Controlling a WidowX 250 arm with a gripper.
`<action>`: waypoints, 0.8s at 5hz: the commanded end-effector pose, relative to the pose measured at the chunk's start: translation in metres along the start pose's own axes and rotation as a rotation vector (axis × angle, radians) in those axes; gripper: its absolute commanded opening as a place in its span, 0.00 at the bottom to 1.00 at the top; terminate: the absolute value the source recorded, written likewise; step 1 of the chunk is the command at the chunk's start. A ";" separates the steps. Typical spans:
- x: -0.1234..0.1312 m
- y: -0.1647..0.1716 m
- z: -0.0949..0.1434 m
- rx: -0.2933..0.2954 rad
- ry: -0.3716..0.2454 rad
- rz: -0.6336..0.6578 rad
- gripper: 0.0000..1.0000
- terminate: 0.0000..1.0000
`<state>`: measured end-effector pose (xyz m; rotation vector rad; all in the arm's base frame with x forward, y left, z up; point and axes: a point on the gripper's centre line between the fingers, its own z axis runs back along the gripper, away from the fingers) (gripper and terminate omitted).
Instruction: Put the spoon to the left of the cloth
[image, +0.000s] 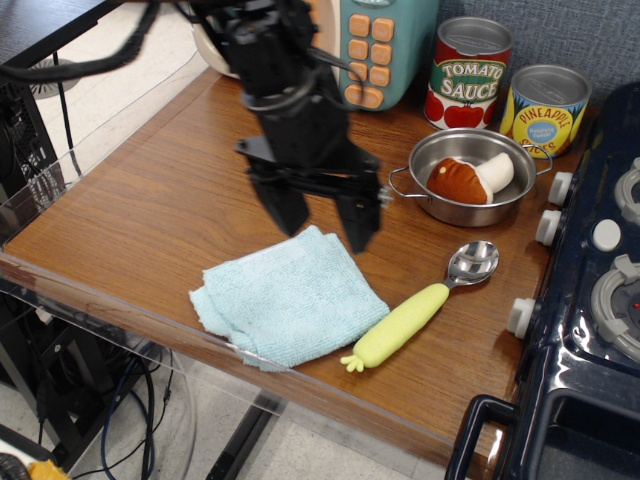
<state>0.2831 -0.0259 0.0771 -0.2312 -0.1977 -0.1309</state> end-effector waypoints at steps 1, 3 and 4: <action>0.011 -0.033 -0.009 0.067 0.001 -0.157 1.00 0.00; 0.008 -0.039 -0.041 0.094 0.040 -0.228 1.00 0.00; 0.007 -0.042 -0.055 0.083 0.063 -0.242 1.00 0.00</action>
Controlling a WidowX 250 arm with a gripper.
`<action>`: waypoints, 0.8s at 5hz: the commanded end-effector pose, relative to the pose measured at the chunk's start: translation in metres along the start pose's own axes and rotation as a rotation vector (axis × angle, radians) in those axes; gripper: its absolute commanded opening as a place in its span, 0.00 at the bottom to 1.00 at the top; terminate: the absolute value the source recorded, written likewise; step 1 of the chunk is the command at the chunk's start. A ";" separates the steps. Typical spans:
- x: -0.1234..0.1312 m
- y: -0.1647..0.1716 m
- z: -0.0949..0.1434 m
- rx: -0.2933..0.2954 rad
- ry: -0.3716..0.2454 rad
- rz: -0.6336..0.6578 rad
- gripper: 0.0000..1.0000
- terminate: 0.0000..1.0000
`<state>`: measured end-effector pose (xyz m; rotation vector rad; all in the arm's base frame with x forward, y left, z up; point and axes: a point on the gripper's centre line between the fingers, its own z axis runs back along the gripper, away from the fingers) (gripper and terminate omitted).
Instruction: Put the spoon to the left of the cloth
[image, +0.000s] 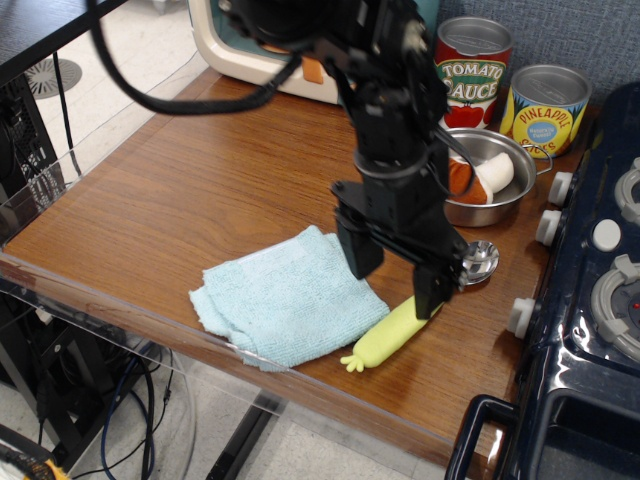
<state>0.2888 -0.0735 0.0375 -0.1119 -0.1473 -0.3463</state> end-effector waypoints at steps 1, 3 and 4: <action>0.009 -0.010 -0.010 -0.010 -0.019 -0.041 1.00 0.00; 0.018 -0.017 -0.018 0.015 -0.018 -0.081 1.00 0.00; 0.017 -0.014 -0.020 0.028 -0.017 -0.076 0.00 0.00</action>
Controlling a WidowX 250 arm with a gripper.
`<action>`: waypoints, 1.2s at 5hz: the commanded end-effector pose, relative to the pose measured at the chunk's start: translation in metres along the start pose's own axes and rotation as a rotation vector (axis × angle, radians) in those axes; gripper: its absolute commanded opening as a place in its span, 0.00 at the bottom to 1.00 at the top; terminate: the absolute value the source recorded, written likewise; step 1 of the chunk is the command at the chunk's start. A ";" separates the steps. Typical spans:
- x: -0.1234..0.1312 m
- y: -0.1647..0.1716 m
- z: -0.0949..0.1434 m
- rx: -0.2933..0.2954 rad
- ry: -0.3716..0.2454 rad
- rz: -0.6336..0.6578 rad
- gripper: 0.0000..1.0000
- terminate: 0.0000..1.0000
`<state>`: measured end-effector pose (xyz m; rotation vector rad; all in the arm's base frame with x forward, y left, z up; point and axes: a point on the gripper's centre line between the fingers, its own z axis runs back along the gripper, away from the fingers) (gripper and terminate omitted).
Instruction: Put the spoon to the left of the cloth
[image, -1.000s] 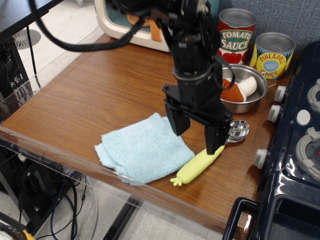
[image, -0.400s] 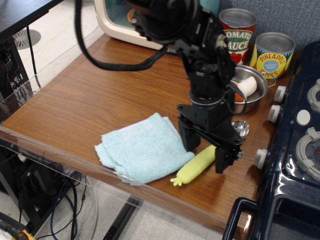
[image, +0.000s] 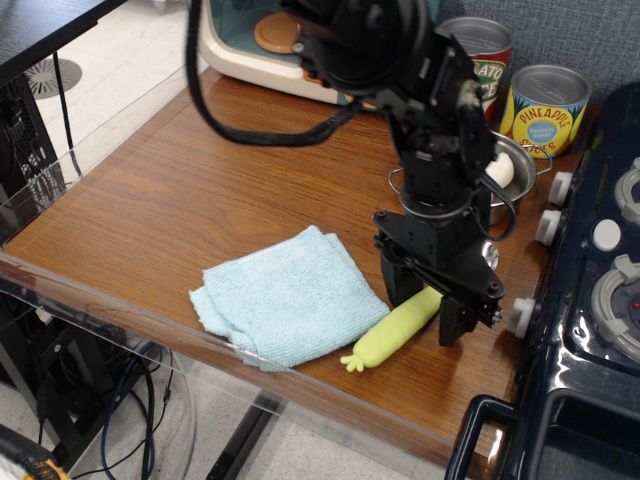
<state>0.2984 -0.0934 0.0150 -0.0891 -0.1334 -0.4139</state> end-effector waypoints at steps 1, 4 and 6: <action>0.004 0.001 0.005 0.021 -0.039 -0.003 0.00 0.00; 0.001 0.003 0.051 -0.035 -0.119 0.036 0.00 0.00; -0.008 0.035 0.102 -0.082 -0.203 0.071 0.00 0.00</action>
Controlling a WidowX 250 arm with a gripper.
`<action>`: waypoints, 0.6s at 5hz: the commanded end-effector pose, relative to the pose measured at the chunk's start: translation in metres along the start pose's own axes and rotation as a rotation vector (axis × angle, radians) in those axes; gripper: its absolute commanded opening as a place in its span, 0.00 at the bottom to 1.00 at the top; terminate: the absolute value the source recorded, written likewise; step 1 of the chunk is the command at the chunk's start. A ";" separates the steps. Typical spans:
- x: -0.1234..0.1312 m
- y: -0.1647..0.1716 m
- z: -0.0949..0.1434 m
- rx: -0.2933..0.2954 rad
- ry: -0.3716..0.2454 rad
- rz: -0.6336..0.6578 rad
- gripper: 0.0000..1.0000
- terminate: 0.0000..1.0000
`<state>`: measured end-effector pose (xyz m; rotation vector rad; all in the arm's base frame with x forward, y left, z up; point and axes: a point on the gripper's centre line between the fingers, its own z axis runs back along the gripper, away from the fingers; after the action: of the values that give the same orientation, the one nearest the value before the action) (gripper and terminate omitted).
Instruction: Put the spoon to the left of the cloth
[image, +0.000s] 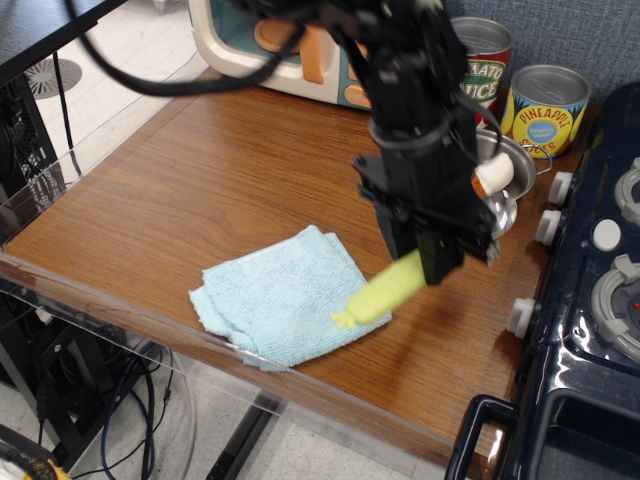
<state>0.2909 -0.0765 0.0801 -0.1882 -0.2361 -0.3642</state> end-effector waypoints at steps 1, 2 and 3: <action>-0.006 0.067 0.056 0.053 -0.077 0.103 0.00 0.00; -0.013 0.114 0.073 0.101 -0.038 0.169 0.00 0.00; -0.023 0.156 0.079 0.172 0.000 0.219 0.00 0.00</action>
<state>0.3173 0.0884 0.1110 -0.0608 -0.1945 -0.1238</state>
